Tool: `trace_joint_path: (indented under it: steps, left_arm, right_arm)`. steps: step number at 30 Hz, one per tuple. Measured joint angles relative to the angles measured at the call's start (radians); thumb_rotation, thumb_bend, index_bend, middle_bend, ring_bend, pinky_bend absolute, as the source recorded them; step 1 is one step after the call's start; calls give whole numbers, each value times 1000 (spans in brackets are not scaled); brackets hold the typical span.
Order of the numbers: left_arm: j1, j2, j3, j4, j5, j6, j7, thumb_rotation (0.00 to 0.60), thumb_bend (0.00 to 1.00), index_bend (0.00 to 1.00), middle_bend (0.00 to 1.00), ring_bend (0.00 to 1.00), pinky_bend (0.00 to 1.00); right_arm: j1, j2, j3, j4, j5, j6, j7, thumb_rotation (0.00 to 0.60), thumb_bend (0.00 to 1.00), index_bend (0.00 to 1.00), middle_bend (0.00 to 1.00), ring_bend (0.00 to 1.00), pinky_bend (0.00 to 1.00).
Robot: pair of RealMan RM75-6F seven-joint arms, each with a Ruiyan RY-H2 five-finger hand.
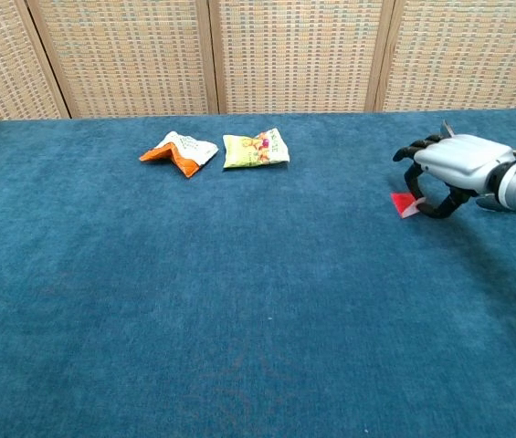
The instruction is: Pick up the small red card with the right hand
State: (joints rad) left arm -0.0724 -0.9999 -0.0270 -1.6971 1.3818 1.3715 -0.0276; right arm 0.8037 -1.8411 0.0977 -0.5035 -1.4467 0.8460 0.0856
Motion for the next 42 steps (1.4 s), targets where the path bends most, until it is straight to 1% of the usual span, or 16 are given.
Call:
trace_joint_path:
  steps: [7,13,15,16,17,18,19,20,21,23,25,30,33,35,38,42]
  left_arm:
    - [-3,-2,0,-2,-2,-4,6,600,0,0,0,0,0]
    - [-4,2,-3,-3,-9,-7,-1,600,0,0,0,0,0]
    - [-5,4,-3,-2,-9,-9,-7,600,0,0,0,0,0]
    - [-6,5,-3,-1,-10,-12,-10,600,0,0,0,0,0]
    - [-6,6,-2,0,-10,-15,-13,600,0,0,0,0,0]
    - [-7,9,0,0,-9,-19,-19,600,0,0,0,0,0]
    - [-7,11,1,0,-8,-23,-25,600,0,0,0,0,0]
    - [-8,14,3,0,-5,-25,-33,600,0,0,0,0,0]
    - [-8,18,4,0,-2,-27,-42,600,0,0,0,0,0]
    - [-8,24,7,1,5,-28,-56,600,0,0,0,0,0]
    - [-6,30,9,1,16,-23,-71,600,0,0,0,0,0]
    - [3,43,18,9,45,-8,-113,600,0,0,0,0,0]
    - [10,49,26,20,67,5,-136,600,0,0,0,0,0]
    - [15,51,32,27,82,15,-147,600,0,0,0,0,0]
    - [27,49,38,41,99,42,-152,600,0,0,0,0,0]
    - [44,41,48,54,125,75,-151,600,0,0,0,0,0]
  right_arm:
    - [77,28,88,24,47,-9,32,600,542,677,116,0,0]
    - [142,72,176,70,131,-79,26,600,543,677,126,0,0]
    - [143,92,189,64,144,-74,25,600,538,663,132,0,0]
    - [140,98,189,58,143,-62,25,600,523,613,125,0,0]
    - [132,107,189,46,142,-40,25,600,450,478,93,0,0]
    - [125,114,189,35,141,-19,25,600,329,293,52,0,0]
    - [115,123,190,20,141,6,27,600,238,173,27,0,0]
    - [97,137,190,-8,140,44,33,600,113,56,2,0,0]
    - [83,151,191,-37,140,72,38,600,45,9,0,0,0]
    - [48,190,193,-124,142,123,45,600,3,0,0,0,0]
    - [13,232,195,-219,145,156,43,600,0,0,0,0,0]
    - [-111,377,186,-560,144,288,14,600,0,0,0,0,0]
    - [-205,475,161,-769,129,378,-8,600,0,0,0,0,0]
    - [-284,544,131,-898,107,453,-29,600,0,0,0,0,0]
    - [-401,614,72,-1016,58,577,-69,600,0,0,0,0,0]
    - [-529,647,-9,-1068,-22,721,-106,600,0,0,0,0,0]
